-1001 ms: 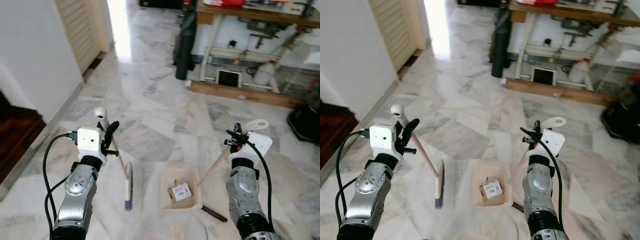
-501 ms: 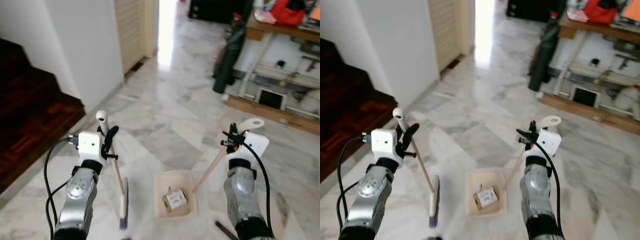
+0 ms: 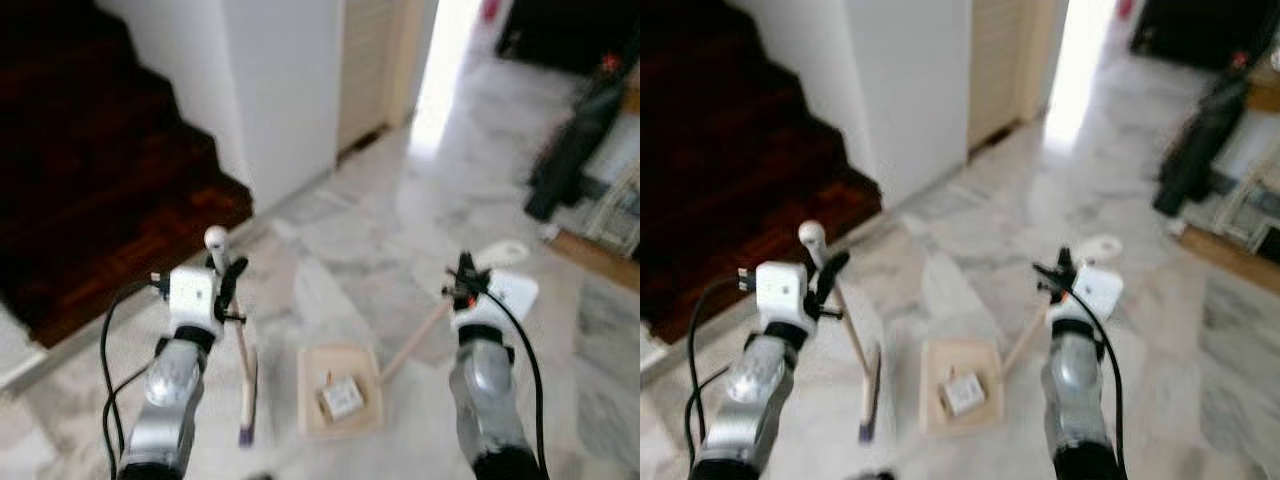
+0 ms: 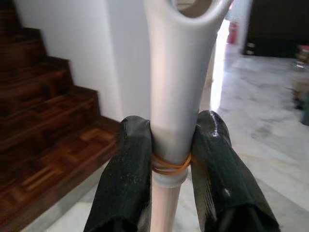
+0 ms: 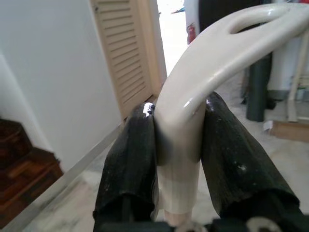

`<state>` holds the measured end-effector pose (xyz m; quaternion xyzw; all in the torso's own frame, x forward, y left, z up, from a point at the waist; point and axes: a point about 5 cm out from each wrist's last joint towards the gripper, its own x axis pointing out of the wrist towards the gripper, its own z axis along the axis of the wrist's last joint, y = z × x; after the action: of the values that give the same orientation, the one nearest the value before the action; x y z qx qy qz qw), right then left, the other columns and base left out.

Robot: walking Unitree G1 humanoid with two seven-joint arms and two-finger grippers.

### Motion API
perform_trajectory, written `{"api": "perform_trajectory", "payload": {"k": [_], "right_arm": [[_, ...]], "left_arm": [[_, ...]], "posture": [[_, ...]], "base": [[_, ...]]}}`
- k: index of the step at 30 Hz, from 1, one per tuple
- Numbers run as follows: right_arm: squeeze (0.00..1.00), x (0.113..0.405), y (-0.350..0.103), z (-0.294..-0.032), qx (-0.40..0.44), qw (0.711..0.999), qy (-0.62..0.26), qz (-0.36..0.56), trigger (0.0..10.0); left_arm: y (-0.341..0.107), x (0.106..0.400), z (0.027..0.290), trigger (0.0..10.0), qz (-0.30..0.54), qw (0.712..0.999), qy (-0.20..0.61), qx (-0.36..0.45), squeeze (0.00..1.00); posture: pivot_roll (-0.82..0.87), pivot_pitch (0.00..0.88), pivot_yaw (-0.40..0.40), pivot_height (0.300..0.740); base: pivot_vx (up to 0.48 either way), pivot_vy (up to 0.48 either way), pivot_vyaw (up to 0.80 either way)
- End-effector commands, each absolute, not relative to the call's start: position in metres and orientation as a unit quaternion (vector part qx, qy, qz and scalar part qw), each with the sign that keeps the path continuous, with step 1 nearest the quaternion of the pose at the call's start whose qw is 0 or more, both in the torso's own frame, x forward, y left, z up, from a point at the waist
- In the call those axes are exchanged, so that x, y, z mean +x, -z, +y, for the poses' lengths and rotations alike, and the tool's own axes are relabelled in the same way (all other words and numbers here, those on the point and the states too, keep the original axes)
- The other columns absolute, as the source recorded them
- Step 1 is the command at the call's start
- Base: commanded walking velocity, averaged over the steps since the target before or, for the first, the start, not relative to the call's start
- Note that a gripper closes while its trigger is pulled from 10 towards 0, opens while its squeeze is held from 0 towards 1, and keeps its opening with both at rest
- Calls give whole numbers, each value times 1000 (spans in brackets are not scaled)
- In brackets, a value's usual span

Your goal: Sweep floor

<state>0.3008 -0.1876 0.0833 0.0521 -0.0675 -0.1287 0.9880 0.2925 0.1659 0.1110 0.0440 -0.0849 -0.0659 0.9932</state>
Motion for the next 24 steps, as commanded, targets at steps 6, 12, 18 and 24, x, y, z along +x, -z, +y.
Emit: {"api": "perform_trajectory", "payload": {"k": [6,12,18,24], "right_arm": [[0,308,-103,-181,55,987,117,-101,10000],[0,312,-106,-183,56,986,118,-103,10000],[0,314,-110,-185,56,986,117,-105,10000],[0,315,-111,-182,60,987,110,-103,10000]], "left_arm": [[-119,294,172,10000,-104,992,58,52,0],[-119,296,173,10000,-104,992,55,51,0],[-121,298,173,10000,-103,992,48,51,0],[-120,296,176,10000,-101,993,36,52,0]], "posture": [[47,0,-47,740],[46,0,-47,740],[48,0,-53,740],[55,0,-62,740]], "base": [[0,0,798],[0,0,800],[0,0,800],[0,0,799]]}}
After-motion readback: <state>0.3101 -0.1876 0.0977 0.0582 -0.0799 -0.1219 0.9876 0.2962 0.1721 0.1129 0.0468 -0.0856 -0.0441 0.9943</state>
